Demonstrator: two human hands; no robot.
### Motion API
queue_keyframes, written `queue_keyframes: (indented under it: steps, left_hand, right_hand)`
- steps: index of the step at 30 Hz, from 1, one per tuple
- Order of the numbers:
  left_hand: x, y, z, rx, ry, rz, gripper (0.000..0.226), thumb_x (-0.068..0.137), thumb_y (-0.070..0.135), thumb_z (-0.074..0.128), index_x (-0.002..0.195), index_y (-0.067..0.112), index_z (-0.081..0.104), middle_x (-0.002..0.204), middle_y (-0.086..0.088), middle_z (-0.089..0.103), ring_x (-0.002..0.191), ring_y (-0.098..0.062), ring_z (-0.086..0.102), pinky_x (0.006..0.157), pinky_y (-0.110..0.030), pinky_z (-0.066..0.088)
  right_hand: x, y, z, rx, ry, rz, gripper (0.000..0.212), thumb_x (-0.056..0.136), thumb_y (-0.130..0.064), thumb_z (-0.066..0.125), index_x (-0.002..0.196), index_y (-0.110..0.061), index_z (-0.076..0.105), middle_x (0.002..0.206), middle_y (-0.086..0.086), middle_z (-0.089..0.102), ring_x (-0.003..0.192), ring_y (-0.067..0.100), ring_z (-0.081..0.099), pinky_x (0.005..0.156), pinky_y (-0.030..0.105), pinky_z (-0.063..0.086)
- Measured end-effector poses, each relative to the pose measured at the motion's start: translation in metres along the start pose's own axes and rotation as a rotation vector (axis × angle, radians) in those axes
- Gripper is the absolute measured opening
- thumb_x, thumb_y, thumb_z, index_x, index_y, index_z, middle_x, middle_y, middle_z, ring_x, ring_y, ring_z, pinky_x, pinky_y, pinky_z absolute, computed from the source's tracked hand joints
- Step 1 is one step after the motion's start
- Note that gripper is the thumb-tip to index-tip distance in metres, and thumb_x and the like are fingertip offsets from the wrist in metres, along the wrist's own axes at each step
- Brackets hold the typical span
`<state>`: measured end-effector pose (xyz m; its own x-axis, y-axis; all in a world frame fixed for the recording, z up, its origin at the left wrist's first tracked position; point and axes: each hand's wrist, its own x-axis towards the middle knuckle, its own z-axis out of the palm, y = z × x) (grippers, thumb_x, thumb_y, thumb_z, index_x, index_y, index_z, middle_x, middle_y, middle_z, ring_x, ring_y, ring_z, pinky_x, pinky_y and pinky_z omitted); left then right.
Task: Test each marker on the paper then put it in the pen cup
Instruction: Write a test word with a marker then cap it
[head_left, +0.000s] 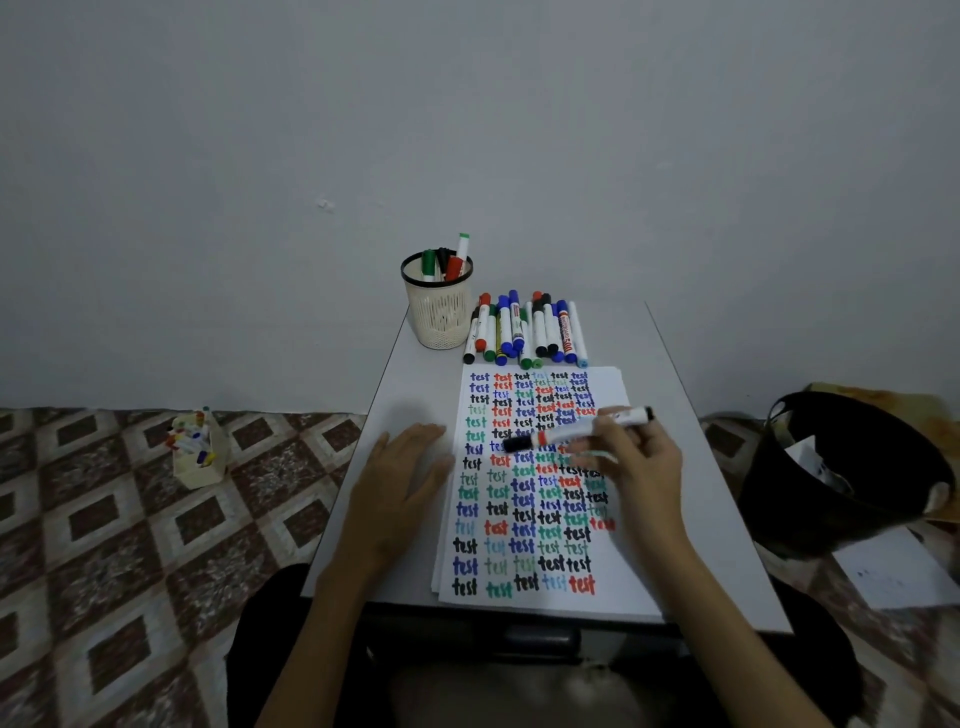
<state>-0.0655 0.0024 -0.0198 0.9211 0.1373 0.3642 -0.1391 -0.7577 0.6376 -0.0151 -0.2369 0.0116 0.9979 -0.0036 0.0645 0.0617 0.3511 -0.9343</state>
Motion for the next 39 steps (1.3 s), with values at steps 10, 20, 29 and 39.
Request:
queue_keyframes:
  steps: [10,20,29,39]
  left_hand:
    - [-0.015,0.068,0.025,-0.122,-0.292,0.158,0.021,0.101,0.031,0.036,0.109,0.021,0.053,0.072,0.012,0.054,0.063,-0.001,0.053,0.057,-0.017,0.039]
    - [-0.024,0.080,0.036,-0.267,-0.245,0.152,0.044,0.094,0.045,0.032,0.113,0.015,0.059,0.068,0.002,0.061,0.056,-0.014,0.053,0.051,-0.023,0.041]
    - [-0.027,0.082,0.038,-0.389,-0.181,0.134,0.023,0.092,0.051,0.041,0.094,0.038,0.059,0.056,0.010,0.052,0.047,-0.004,0.043,0.048,-0.016,0.033]
    - [-0.012,0.044,0.011,0.017,-0.039,0.170,0.034,0.093,0.042,0.034,0.109,0.027,0.061,0.084,0.009,0.058,0.077,-0.007,0.054,0.070,-0.029,0.048]
  right_hand:
    - [-0.038,0.000,0.022,-0.091,-0.229,0.012,0.018,0.087,-0.006,0.065,0.099,0.006,0.060,0.078,0.020,0.069,0.063,0.026,0.065,0.051,0.032,0.052]
    - [-0.036,-0.003,0.008,-0.031,-0.286,0.040,0.015,0.085,0.000,0.063,0.092,0.012,0.059,0.071,0.016,0.069,0.055,0.021,0.063,0.049,0.028,0.053]
    - [-0.035,-0.009,0.002,-0.023,-0.323,0.018,0.014,0.084,0.000,0.063,0.091,0.011,0.059,0.068,0.014,0.068,0.053,0.020,0.061,0.050,0.028,0.052]
    - [-0.021,-0.026,-0.020,0.107,-0.130,-0.052,0.012,0.084,0.001,0.062,0.081,0.000,0.050,0.085,0.016,0.064,0.069,0.028,0.067,0.057,0.032,0.058]
